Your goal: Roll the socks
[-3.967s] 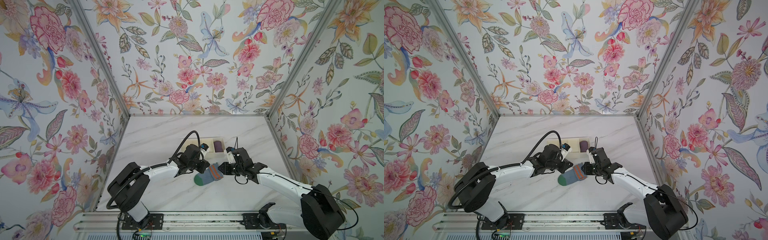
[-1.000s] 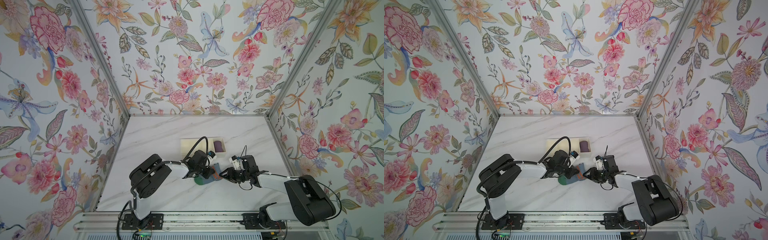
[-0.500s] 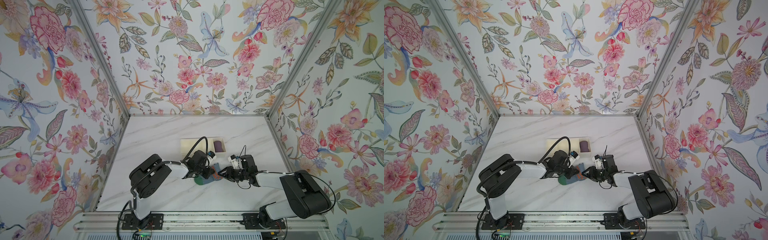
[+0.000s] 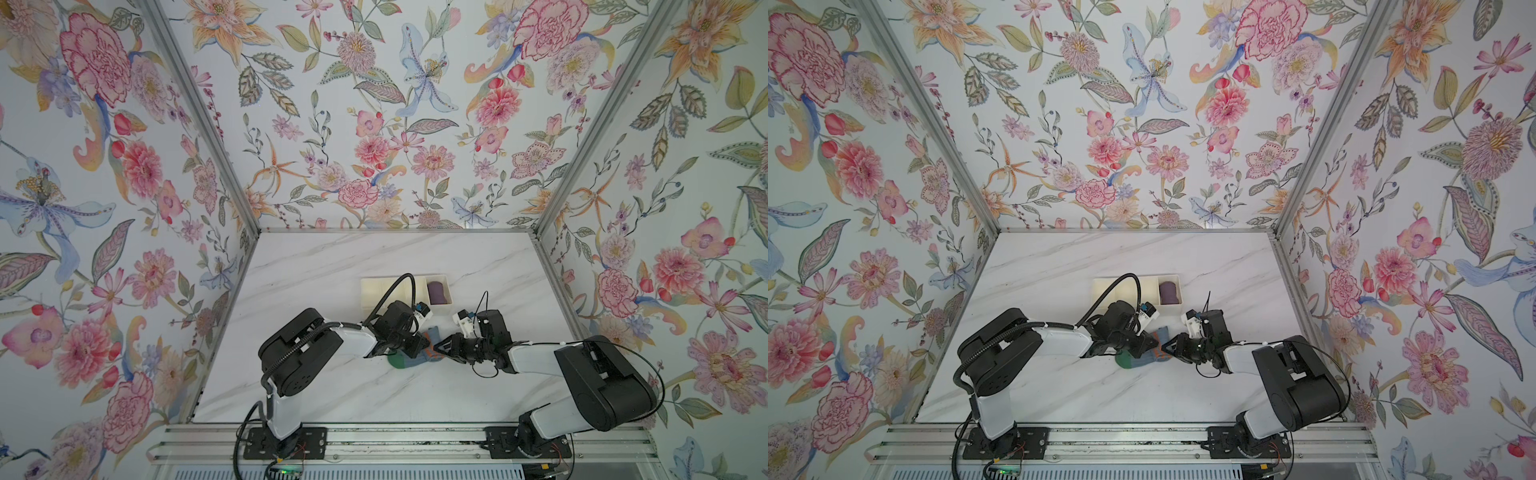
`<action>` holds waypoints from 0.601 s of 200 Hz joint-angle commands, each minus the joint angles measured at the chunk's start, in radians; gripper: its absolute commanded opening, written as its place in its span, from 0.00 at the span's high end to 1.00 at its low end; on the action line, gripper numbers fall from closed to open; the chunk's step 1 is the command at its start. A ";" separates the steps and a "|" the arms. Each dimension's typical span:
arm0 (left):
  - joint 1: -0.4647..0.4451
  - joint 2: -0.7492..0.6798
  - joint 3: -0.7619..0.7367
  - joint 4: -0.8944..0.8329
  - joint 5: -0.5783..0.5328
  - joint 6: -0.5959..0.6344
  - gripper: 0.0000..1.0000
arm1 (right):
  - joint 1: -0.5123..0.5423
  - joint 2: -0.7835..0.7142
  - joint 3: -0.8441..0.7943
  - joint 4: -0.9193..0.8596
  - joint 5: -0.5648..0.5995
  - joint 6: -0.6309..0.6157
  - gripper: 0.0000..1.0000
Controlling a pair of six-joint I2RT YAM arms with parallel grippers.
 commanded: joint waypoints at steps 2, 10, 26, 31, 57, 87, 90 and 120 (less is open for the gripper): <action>0.003 0.000 -0.033 -0.075 0.022 0.001 1.00 | 0.023 0.005 0.008 -0.047 0.052 -0.014 0.77; 0.003 -0.002 -0.033 -0.077 0.024 0.001 1.00 | 0.030 0.002 0.016 -0.063 0.065 -0.023 0.78; 0.003 -0.010 -0.033 -0.078 0.021 0.001 1.00 | 0.048 -0.006 0.034 -0.099 0.091 -0.046 0.81; 0.003 -0.012 -0.033 -0.081 0.019 0.000 1.00 | 0.054 -0.008 0.041 -0.112 0.100 -0.053 0.82; 0.003 -0.040 -0.031 -0.096 0.005 0.000 1.00 | 0.078 -0.024 0.068 -0.180 0.154 -0.084 0.83; 0.003 -0.089 -0.020 -0.140 -0.026 0.016 0.97 | 0.100 -0.047 0.096 -0.258 0.207 -0.112 0.84; 0.005 -0.094 -0.019 -0.146 -0.029 0.019 0.97 | 0.101 -0.049 0.098 -0.264 0.210 -0.115 0.84; 0.020 -0.152 -0.021 -0.212 -0.080 0.045 0.98 | 0.110 -0.065 0.112 -0.302 0.231 -0.129 0.84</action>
